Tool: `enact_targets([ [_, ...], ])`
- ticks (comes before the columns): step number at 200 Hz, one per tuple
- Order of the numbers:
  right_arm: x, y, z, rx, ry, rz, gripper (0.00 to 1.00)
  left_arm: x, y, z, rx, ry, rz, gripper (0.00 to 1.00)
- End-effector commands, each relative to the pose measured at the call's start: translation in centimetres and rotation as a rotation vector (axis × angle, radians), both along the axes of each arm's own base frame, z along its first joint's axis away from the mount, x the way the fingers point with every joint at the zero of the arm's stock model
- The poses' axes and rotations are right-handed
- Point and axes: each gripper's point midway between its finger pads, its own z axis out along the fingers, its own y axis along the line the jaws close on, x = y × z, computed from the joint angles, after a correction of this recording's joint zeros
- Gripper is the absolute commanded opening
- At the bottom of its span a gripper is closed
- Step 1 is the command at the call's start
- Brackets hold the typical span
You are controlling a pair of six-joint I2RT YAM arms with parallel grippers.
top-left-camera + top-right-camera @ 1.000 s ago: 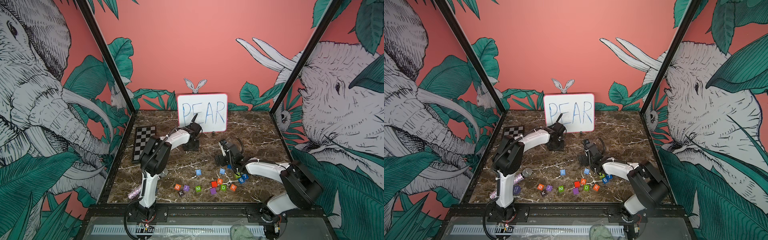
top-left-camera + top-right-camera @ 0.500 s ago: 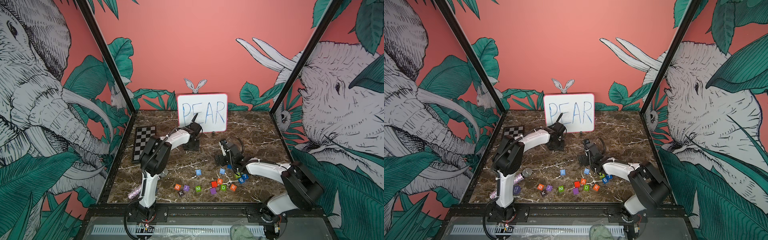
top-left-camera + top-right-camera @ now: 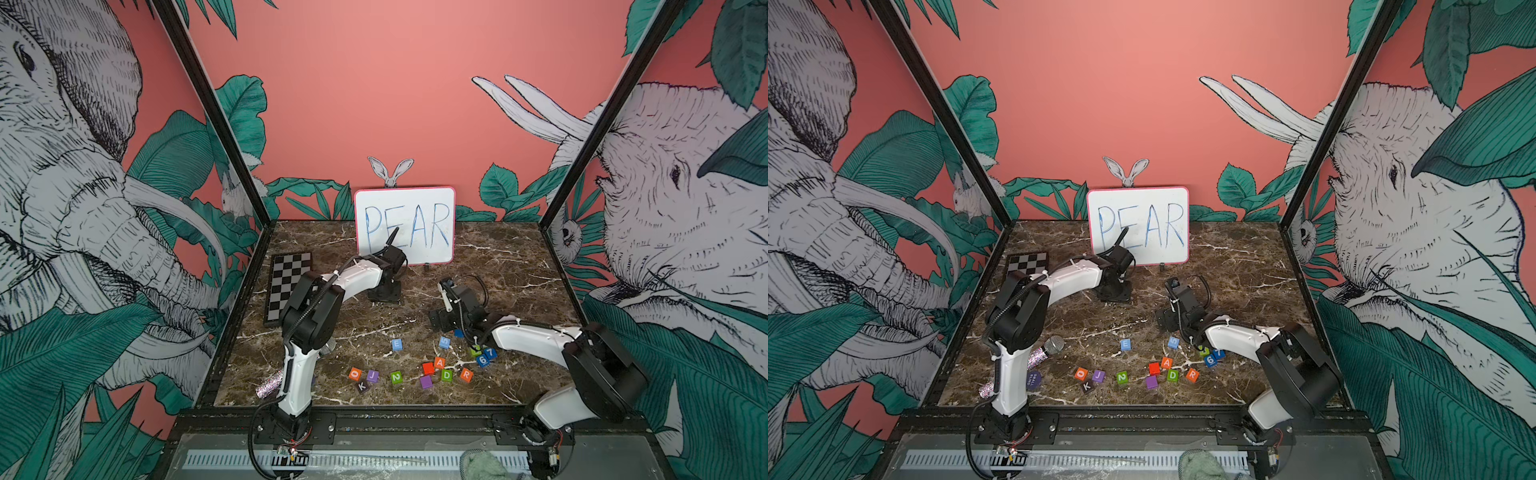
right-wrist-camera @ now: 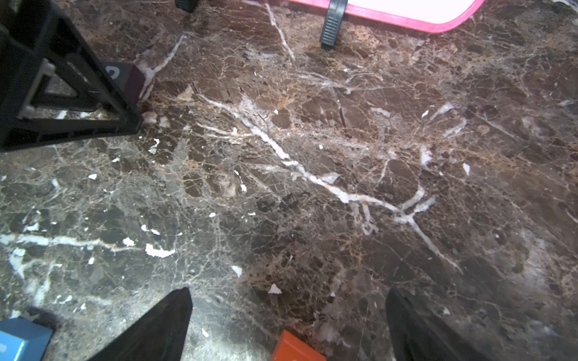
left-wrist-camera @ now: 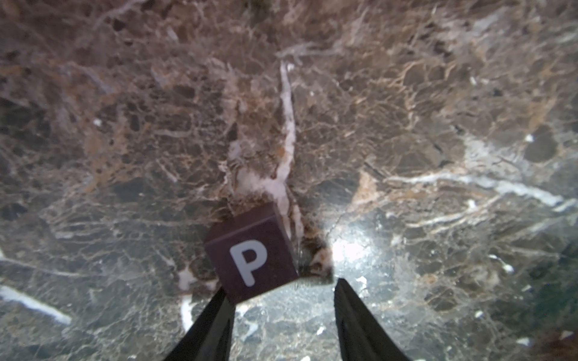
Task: Spell the uppercase word “pear” with letter blocks
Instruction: Place the letter block at the center of the board.
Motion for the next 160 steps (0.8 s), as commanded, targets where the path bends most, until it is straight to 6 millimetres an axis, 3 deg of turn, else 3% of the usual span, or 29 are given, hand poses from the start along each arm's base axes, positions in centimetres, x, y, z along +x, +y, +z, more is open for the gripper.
enact_targets([
  [1,-0.2,0.3,1.1,0.047,0.006,-0.020,0.99,-0.3,0.6,1.8,0.016,-0.031,-0.003,0.53],
  [50,-2.3,3.2,2.1,0.137,0.182,-0.060,0.99,-2.1,2.5,4.3,0.020,-0.066,0.013,0.58],
  [95,-5.6,8.0,2.8,0.153,0.317,0.012,0.95,-5.6,5.1,5.4,-0.001,-0.080,0.047,0.64],
  [116,-7.0,9.6,2.6,0.165,0.403,0.015,0.88,-7.3,6.3,5.3,-0.019,-0.079,0.066,0.68],
  [135,-7.8,10.7,1.0,0.159,0.475,0.012,0.78,-8.5,7.2,5.1,-0.038,-0.079,0.079,0.71],
  [160,-8.7,12.1,0.2,0.141,0.515,0.026,0.77,-9.4,8.5,5.0,-0.038,-0.080,0.097,0.77],
])
